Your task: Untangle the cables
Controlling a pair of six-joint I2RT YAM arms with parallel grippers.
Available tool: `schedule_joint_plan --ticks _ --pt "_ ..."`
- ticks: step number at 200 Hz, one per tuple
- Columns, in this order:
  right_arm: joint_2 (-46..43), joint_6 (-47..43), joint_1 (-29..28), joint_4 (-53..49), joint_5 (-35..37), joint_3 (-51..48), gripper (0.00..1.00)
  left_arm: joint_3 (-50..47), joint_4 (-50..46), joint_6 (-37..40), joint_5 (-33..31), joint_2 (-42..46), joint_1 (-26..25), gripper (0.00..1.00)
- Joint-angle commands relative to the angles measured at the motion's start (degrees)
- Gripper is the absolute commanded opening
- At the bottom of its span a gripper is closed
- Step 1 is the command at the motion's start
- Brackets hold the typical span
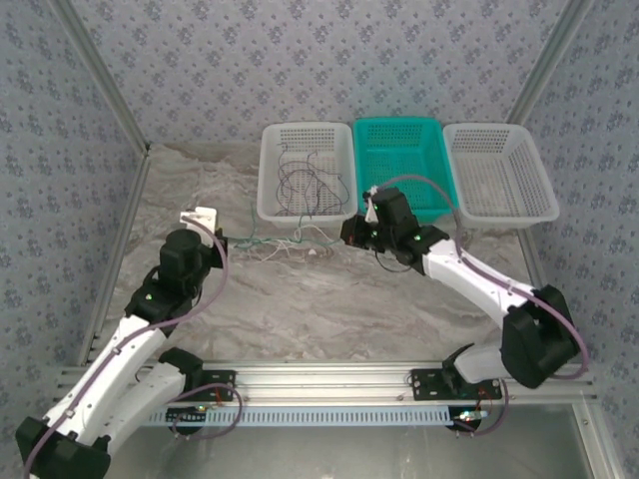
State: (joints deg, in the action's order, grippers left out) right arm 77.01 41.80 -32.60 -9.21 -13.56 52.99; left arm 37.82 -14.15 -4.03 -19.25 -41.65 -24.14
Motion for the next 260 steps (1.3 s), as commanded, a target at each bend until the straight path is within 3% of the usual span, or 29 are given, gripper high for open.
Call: schedule_joint_plan --ticks 1,24,54,87,118,142,179,190,199,203,220,229,243,260 --pt "-7.2 2.6 1.5 -3.4 4.5 -7.1 0.00 3.7 -6.0 -6.5 -6.8 -0.2 5.1 0.00" --pt "-14.3 5.4 1.0 -6.1 8.1 -14.5 0.00 3.8 -9.0 -11.9 -6.6 0.4 9.5 0.00" --pt "-20.6 7.4 2.2 -9.4 13.2 -21.5 0.00 1.2 -8.1 -15.2 -7.4 2.1 10.7 0.00" --pt "-22.6 12.7 7.8 -18.2 21.9 -22.2 0.00 -0.9 -7.6 -17.1 -9.5 -0.4 12.4 0.00" --pt "-26.1 16.9 16.9 -22.5 26.9 -22.4 0.00 -1.6 -8.7 -20.3 -12.0 -2.5 16.8 0.00" --pt "-27.7 15.4 22.0 -19.2 24.6 -23.6 0.00 -2.5 -7.8 -20.6 -8.5 -2.9 19.6 0.00" --pt "-22.3 10.7 20.3 -15.3 17.9 -23.9 0.00 -5.4 -1.3 -18.9 2.0 -2.7 19.7 0.00" --pt "-20.8 9.3 18.5 -16.4 18.9 -23.3 0.14 -5.6 0.0 -18.9 4.4 -2.3 19.6 0.00" --pt "-20.5 9.0 17.5 -18.8 21.4 -22.1 0.28 -5.3 -0.4 -19.5 3.6 -1.6 19.6 0.00" --pt "-20.6 9.2 17.3 -20.1 22.7 -21.6 0.30 -4.9 -0.9 -19.3 2.5 -1.1 19.6 0.00" --pt "-24.6 11.3 17.5 -24.9 29.5 -20.3 0.16 -2.7 -3.4 -17.2 -5.8 1.7 19.7 0.00" --pt "-27.3 11.7 18.2 -26.4 32.0 -20.4 0.00 -1.2 -4.1 -15.2 -10.0 3.3 19.8 0.00" --pt "-29.8 10.6 19.3 -25.8 33.9 -20.0 0.00 1.0 -4.4 -13.1 -11.3 5.2 20.2 0.00" --pt "-29.3 10.6 20.2 -27.0 36.2 -18.8 0.00 3.6 -5.1 -14.7 -8.0 5.5 20.4 0.00"
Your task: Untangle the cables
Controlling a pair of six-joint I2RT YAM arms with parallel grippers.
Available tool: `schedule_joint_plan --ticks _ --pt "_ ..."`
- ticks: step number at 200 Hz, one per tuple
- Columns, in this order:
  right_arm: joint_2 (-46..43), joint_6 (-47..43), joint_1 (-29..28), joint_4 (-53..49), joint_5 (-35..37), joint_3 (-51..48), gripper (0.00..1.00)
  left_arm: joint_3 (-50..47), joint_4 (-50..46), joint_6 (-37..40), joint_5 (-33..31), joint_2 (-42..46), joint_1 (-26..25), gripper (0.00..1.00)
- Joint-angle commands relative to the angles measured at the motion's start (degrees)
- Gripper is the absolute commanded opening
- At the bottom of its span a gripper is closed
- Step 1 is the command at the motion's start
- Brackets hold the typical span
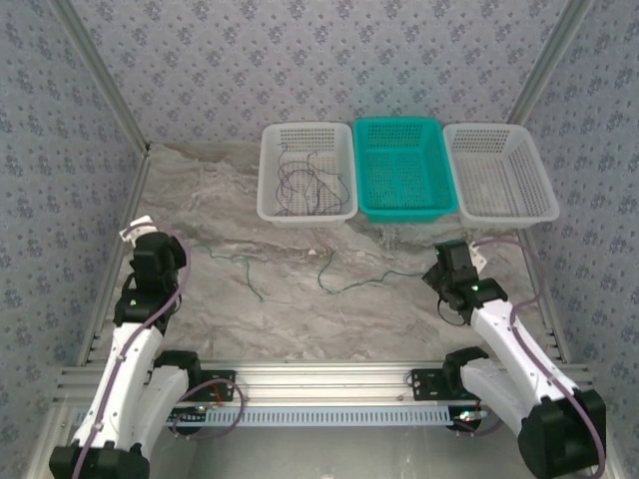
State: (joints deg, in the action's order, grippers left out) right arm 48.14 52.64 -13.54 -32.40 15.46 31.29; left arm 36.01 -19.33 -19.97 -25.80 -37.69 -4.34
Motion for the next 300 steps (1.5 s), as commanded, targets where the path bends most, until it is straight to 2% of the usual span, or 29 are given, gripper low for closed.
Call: schedule_joint_plan --ticks 1,18,34,55,70,82,106,131,161,197,228,256,276,283,292,300 --pt "-0.3 -0.2 1.2 -3.9 7.3 2.9 0.00 5.7 0.1 1.1 -1.2 1.5 0.6 0.00" --pt "0.6 -0.1 2.0 -3.7 7.5 3.8 0.00 8.0 -0.2 -1.2 3.5 0.7 0.6 0.00" --pt "0.6 -5.4 2.0 2.5 2.2 3.9 0.00 9.3 3.1 -2.4 14.8 0.0 0.6 0.00" --pt "-0.5 -9.6 1.0 6.9 -2.0 4.8 0.23 9.0 16.0 -8.4 33.0 -1.6 0.0 0.00" --pt "-2.0 -10.2 0.0 7.8 -1.6 5.8 0.33 9.4 26.9 -13.2 38.6 -4.5 -3.2 0.00" --pt "-2.9 -10.1 -0.8 7.5 -0.8 6.7 0.36 11.3 31.7 -13.7 37.9 -7.5 -7.5 0.00" --pt "-4.4 -9.3 -1.8 5.6 -0.8 9.0 0.41 16.3 38.3 -9.2 33.0 -16.7 -18.1 0.00" --pt "-5.8 -9.6 -2.9 4.4 -2.4 11.1 0.50 23.3 45.9 -7.2 32.2 -30.5 -24.7 0.00" --pt "-8.1 -10.2 -4.0 4.2 -5.4 11.9 0.51 35.8 50.3 -4.2 29.8 -48.5 -28.9 0.00" --pt "-10.8 -10.4 -4.5 2.5 -5.3 11.7 0.52 54.2 53.8 -6.0 28.6 -68.9 -29.9 0.00" --pt "-12.1 -10.8 -4.6 1.5 -5.2 12.1 0.52 73.0 48.5 -6.1 29.2 -83.8 -29.9 0.00" --pt "-12.6 -10.5 -4.6 0.7 -5.3 12.3 0.53 88.3 40.4 -8.2 30.2 -95.1 -30.1 0.00" --pt "-12.5 -10.1 -4.7 0.7 -5.5 12.2 0.53 97.7 32.4 -6.6 30.0 -101.7 -31.0 0.00" --pt "-12.5 -10.0 -4.7 0.8 -5.5 12.3 0.53 102.2 28.4 -5.7 29.9 -104.0 -31.3 0.09" --pt "-12.5 -10.0 -4.7 0.9 -5.5 12.4 0.53 108.3 23.0 -4.8 30.5 -107.2 -31.5 0.27" --pt "-12.5 -10.1 -4.7 0.8 -5.4 12.6 0.53 112.9 19.5 -4.4 31.2 -109.2 -31.6 0.35"
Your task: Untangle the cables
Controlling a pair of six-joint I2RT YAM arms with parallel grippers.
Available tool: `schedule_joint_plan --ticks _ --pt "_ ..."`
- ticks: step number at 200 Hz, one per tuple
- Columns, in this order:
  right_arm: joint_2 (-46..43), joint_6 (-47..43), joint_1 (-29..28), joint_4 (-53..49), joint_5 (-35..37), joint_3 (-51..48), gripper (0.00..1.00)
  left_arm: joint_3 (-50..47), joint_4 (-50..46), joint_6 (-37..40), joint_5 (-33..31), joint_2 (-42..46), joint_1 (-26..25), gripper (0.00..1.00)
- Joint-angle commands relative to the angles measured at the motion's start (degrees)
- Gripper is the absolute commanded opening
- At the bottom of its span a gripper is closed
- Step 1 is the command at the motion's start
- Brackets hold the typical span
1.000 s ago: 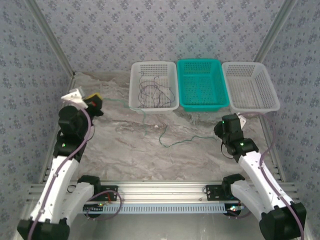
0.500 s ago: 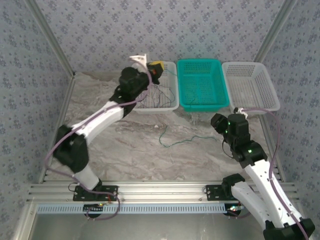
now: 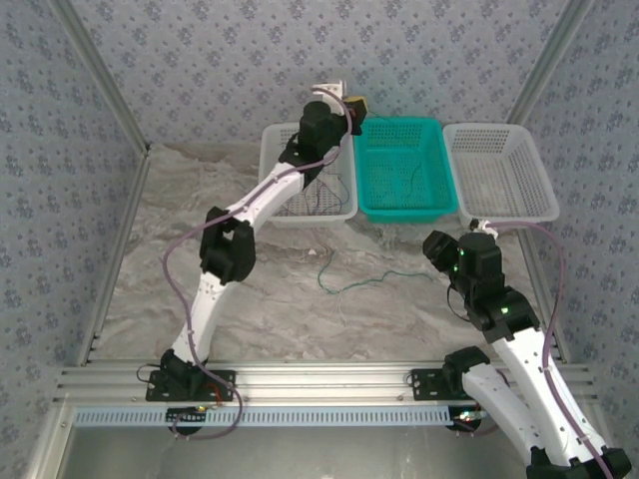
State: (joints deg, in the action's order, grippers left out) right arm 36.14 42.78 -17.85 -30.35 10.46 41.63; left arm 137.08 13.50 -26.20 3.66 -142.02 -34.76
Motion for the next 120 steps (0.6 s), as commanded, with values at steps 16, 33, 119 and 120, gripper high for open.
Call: schedule_joint_plan --ticks 16,33,119,120 --pt "-0.5 -0.5 -0.5 -1.2 -0.3 2.4 0.53 14.5 -16.2 2.2 2.5 -5.2 -1.2 0.47" --pt "-0.2 -0.6 -0.5 -1.0 -0.2 2.3 0.54 9.8 -15.0 4.0 2.1 -1.3 -1.2 0.64" --pt "14.3 -9.3 -5.3 8.1 -10.5 3.2 0.55 -59.0 3.6 9.5 -0.6 48.8 0.4 0.71" --pt "14.5 -9.4 -5.4 8.3 -10.5 3.3 0.55 -59.3 3.1 9.6 -0.9 49.1 0.3 0.71"
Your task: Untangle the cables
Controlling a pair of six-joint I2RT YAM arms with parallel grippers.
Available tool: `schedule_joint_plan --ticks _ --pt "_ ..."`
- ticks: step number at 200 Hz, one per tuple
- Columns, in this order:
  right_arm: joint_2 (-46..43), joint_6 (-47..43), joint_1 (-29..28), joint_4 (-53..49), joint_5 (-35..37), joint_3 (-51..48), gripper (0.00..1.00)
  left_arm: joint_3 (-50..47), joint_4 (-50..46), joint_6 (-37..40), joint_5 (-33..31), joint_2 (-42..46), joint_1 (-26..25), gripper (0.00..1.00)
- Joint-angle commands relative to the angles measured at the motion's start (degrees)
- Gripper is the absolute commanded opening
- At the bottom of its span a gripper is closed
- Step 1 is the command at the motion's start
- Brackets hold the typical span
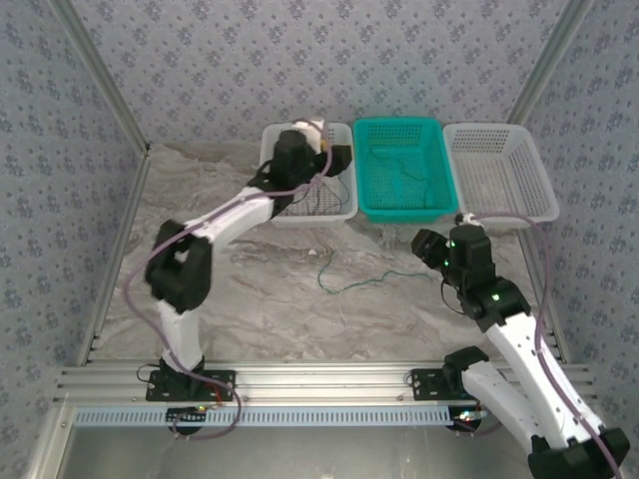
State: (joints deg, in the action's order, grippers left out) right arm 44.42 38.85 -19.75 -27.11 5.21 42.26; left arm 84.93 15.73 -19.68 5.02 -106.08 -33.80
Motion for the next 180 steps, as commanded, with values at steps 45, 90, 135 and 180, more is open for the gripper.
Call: schedule_joint_plan --ticks 45,90,135,180 --pt "23.2 -8.9 -15.4 12.4 -6.5 5.6 0.56 -23.1 -18.3 3.5 -16.9 28.7 -7.6 0.70" --pt "39.1 -8.1 -19.7 14.4 -9.4 12.0 0.62 -38.5 -23.0 -0.6 -22.1 39.2 -8.8 0.70" --pt "49.8 -7.0 -22.1 15.4 -2.3 17.4 0.27 -45.9 -27.7 -3.6 -25.5 45.8 -8.8 0.71" --pt "47.1 -5.3 -22.2 14.2 2.6 17.1 0.00 -48.8 -25.8 -7.5 -24.2 43.9 -8.8 0.72"
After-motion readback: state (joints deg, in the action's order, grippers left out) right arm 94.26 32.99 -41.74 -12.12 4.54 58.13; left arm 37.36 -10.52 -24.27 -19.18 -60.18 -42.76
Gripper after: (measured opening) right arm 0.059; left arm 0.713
